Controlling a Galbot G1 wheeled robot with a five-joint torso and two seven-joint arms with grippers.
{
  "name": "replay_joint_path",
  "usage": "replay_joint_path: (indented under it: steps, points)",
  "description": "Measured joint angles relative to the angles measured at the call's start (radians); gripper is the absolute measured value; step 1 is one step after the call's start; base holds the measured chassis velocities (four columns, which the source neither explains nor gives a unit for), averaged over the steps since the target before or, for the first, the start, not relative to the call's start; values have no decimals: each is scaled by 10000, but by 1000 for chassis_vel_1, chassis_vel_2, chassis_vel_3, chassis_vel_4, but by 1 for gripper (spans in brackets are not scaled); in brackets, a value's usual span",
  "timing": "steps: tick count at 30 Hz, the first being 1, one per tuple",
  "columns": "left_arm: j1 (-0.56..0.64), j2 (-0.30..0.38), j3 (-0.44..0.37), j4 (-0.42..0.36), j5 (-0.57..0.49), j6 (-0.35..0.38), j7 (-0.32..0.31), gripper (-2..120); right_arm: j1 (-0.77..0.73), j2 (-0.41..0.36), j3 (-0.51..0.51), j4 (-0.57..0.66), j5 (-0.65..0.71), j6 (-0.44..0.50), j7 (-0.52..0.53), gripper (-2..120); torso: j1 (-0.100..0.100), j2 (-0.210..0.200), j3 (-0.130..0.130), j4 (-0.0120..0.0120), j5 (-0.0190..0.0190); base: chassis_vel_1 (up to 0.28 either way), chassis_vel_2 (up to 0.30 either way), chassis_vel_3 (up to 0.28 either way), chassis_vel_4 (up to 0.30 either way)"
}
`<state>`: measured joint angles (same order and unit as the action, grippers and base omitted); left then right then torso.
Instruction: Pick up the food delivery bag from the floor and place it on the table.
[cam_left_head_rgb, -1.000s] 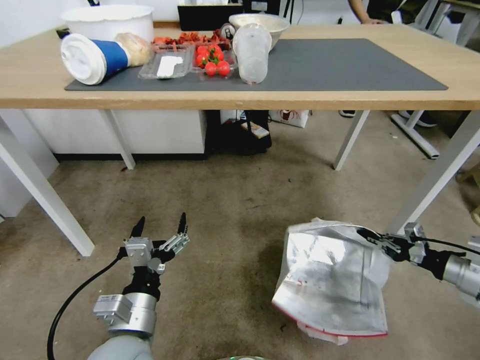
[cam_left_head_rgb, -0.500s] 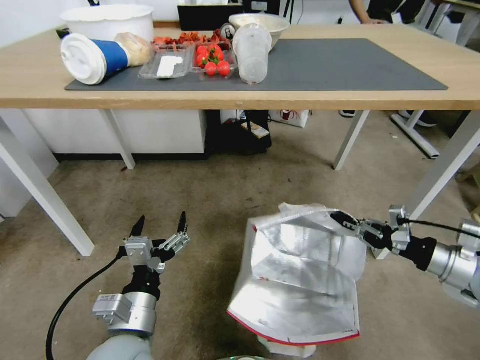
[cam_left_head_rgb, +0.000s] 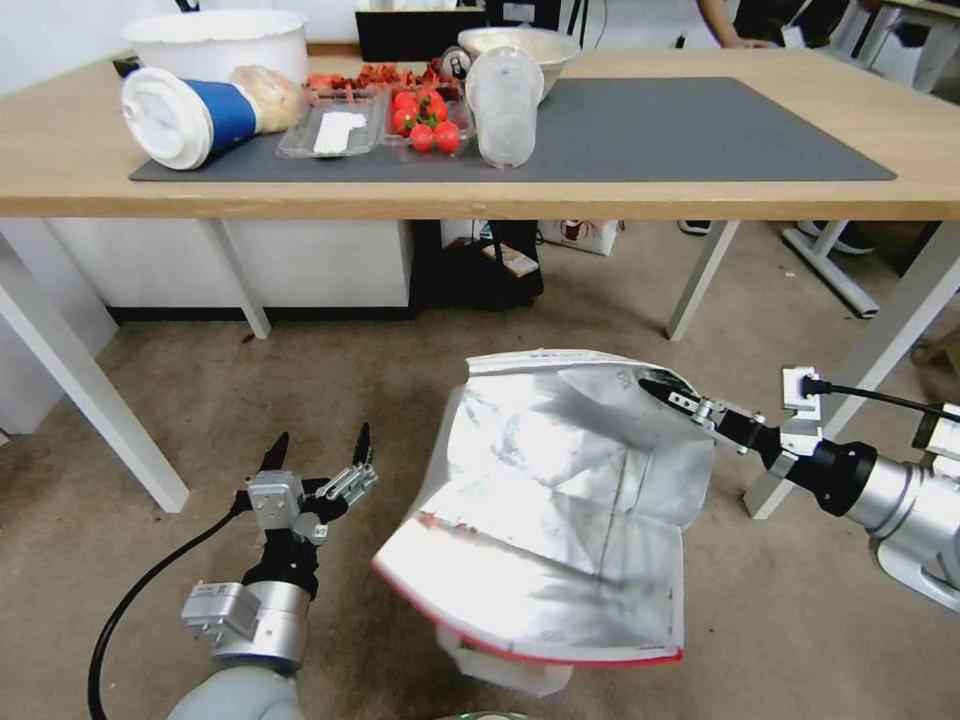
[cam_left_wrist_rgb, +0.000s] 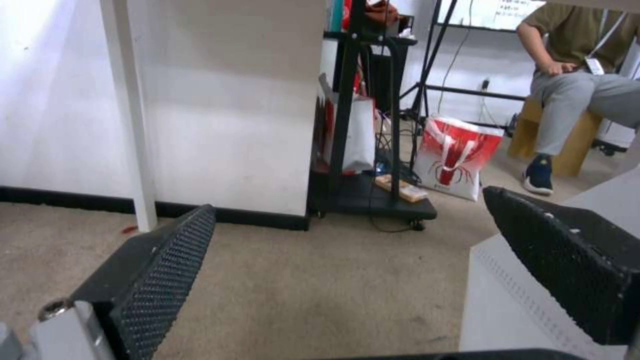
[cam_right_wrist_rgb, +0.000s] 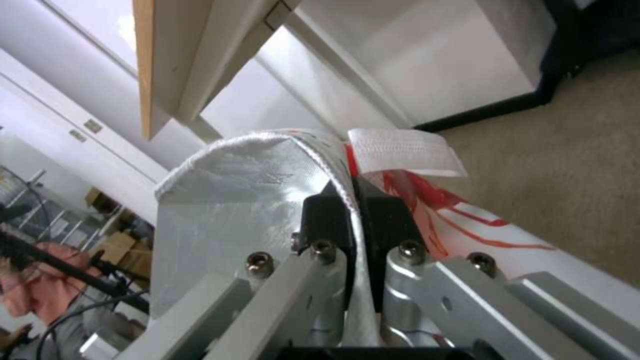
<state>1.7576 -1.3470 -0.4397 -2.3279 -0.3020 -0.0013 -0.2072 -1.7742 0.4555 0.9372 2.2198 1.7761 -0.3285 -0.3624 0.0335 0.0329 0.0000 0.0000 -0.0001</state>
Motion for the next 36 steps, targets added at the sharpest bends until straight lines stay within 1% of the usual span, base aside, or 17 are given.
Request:
replay_joint_path:
  steps: [11,12,16,36]
  points:
    - [-27,-11,-31,-18,-46,66,-56,100,95,-44,-155,268,-326,-55,-151,0,0,0,0,0,1,0,0,0,0]
    - [-12,-22,-36,-56,-90,119,13,100,90,6,-242,408,-568,-59,-290,0,1,0,0,0,1,0,0,0,0]
    - [15,-47,-57,-87,-113,133,34,100,93,14,-322,550,-784,-59,-412,0,1,0,0,0,0,0,0,0,0]
    - [107,-105,-100,-193,2,166,-34,100,159,190,-448,693,-1040,-51,-621,0,1,0,0,0,0,0,0,0,0]
